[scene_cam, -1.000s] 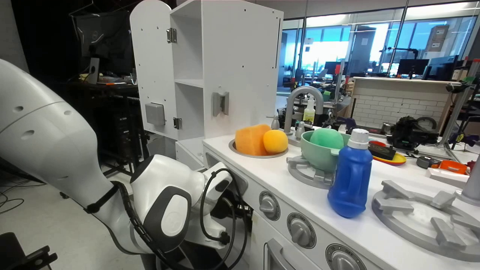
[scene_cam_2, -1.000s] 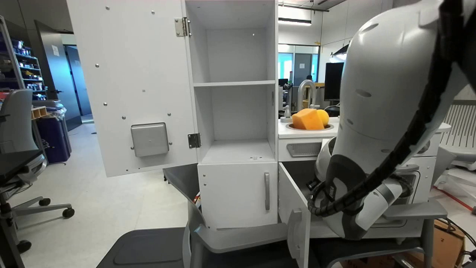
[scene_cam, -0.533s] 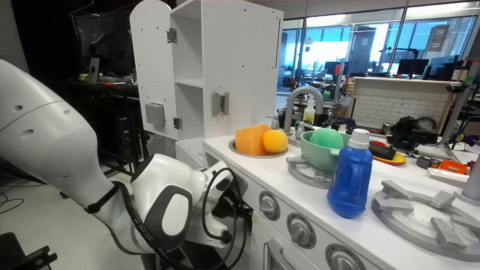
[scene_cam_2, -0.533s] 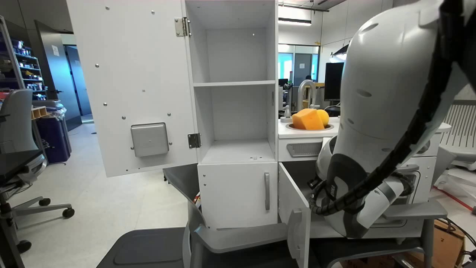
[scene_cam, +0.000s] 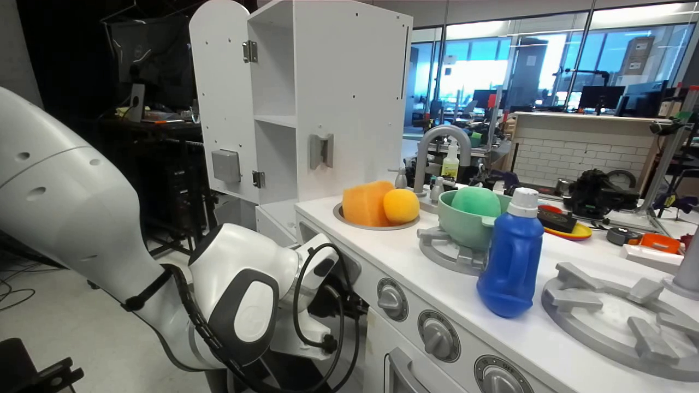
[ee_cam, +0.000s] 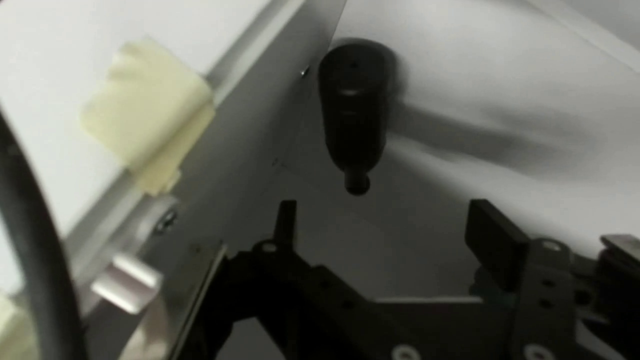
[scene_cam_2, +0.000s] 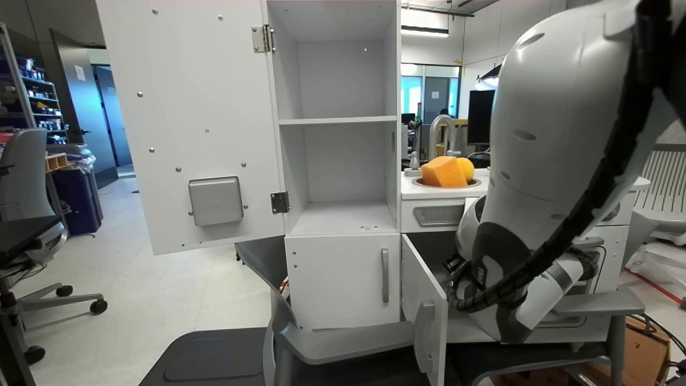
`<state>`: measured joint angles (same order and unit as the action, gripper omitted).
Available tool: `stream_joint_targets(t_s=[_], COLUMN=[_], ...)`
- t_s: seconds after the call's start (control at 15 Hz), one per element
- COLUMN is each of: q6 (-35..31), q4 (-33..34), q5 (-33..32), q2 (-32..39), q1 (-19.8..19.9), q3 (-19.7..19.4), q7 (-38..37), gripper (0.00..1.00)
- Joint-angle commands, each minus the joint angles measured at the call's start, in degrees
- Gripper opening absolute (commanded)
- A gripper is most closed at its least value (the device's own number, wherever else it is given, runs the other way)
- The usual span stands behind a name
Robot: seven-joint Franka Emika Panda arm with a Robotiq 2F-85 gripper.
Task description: Open the cabinet under sink, put the black bottle and blue bottle inside the cabinet underneath the sink
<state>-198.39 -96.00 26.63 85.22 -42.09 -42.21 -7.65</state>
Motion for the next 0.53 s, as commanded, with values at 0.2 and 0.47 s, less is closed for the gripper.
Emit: stream_joint_targets(t_s=[0.2, 0.47], q6=[1.74, 3.01], q4=[-3.51, -14.54], q5=[-2.0, -13.11], q2=[-3.21, -15.43], q1=[-1.59, 0.21], q3=[0.75, 6.1], q7=[3.56, 10.16], gripper=[1.0, 1.0])
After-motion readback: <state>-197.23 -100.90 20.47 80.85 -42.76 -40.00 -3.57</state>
